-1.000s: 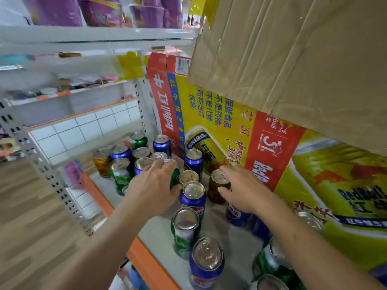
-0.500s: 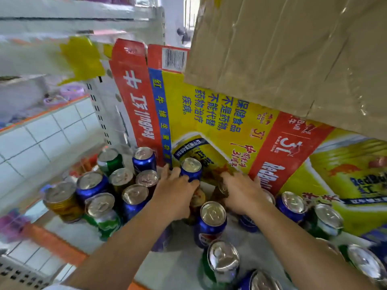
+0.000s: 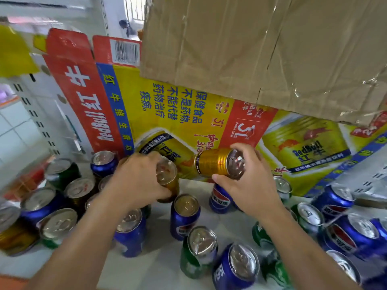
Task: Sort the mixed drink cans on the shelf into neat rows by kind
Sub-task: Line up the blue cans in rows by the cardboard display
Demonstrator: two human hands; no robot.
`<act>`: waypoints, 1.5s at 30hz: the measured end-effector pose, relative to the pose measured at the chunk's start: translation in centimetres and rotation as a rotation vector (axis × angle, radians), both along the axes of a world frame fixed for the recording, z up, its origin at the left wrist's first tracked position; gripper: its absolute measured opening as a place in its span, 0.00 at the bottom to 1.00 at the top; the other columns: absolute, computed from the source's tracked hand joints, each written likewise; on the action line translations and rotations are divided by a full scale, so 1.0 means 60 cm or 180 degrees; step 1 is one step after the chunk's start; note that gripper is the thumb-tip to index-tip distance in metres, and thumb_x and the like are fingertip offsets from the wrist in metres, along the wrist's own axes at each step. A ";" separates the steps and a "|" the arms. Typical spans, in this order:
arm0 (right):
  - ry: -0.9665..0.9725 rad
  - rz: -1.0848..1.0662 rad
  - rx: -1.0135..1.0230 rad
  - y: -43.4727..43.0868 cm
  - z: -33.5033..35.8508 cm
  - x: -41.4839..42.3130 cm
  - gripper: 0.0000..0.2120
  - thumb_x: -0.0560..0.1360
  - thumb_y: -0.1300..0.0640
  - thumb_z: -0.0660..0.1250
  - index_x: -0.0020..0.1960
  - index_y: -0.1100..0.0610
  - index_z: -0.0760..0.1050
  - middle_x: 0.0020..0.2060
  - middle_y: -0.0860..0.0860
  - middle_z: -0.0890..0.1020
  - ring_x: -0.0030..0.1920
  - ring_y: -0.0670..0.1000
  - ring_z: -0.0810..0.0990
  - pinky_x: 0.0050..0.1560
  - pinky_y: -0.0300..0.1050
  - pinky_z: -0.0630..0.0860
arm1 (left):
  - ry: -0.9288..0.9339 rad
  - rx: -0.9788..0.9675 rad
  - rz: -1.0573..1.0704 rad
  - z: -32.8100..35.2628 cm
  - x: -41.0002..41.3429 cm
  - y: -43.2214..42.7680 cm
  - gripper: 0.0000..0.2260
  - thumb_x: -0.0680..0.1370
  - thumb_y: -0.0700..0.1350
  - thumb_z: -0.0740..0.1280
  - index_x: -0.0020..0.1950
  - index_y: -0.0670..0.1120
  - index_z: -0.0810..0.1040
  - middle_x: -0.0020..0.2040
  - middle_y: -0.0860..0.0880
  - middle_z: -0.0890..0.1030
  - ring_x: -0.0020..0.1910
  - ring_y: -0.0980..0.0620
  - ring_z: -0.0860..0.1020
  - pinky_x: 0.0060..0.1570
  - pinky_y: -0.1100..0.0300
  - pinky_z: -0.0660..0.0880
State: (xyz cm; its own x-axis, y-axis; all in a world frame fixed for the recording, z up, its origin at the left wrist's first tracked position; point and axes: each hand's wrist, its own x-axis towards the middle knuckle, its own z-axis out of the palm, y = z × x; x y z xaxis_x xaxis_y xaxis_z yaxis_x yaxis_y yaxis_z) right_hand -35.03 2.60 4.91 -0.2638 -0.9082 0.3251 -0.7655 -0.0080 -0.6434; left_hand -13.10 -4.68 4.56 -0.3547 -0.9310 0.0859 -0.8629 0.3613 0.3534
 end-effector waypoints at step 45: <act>-0.0600 -0.2779 -0.1252 0.695 -0.051 -0.767 0.31 0.65 0.49 0.78 0.63 0.49 0.68 0.52 0.49 0.75 0.49 0.47 0.78 0.45 0.35 0.75 | 0.1877 0.0776 -0.2723 -0.008 -0.958 0.564 0.26 0.61 0.52 0.79 0.55 0.59 0.73 0.49 0.62 0.77 0.49 0.64 0.74 0.43 0.73 0.69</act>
State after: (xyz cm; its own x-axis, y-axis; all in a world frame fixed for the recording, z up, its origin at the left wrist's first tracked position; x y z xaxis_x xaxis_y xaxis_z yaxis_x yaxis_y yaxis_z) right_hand -81.07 44.29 1.88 -0.8711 -0.2042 0.4466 -0.4888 0.2727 -0.8287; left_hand -70.57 29.14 4.08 -0.8618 -0.4073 0.3023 -0.0248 0.6291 0.7769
